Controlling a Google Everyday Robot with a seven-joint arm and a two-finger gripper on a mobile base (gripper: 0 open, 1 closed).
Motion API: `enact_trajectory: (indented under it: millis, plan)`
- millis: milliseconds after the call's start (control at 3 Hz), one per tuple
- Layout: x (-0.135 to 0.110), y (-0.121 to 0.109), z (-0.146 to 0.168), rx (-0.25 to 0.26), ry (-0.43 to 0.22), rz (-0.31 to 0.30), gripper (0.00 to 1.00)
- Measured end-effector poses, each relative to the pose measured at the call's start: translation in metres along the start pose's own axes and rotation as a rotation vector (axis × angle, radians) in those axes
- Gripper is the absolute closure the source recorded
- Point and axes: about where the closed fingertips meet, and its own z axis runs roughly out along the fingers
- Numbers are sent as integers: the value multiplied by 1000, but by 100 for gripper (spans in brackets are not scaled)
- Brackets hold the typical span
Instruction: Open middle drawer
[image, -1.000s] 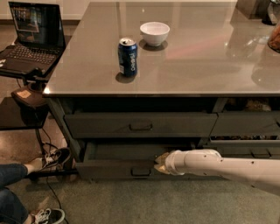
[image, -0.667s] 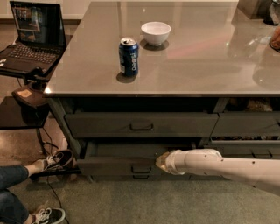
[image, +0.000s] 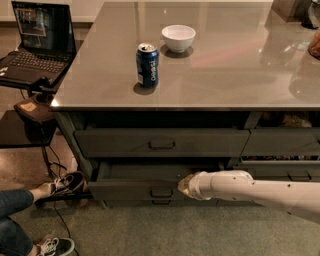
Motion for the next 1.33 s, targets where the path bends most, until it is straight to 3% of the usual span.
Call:
enact_trajectory:
  millis: [667,1000,1333]
  plan:
    - [0,0,0,0,0,0,12]
    - [0,0,0,0,0,0,0]
    - [0,0,0,0,0,0,0]
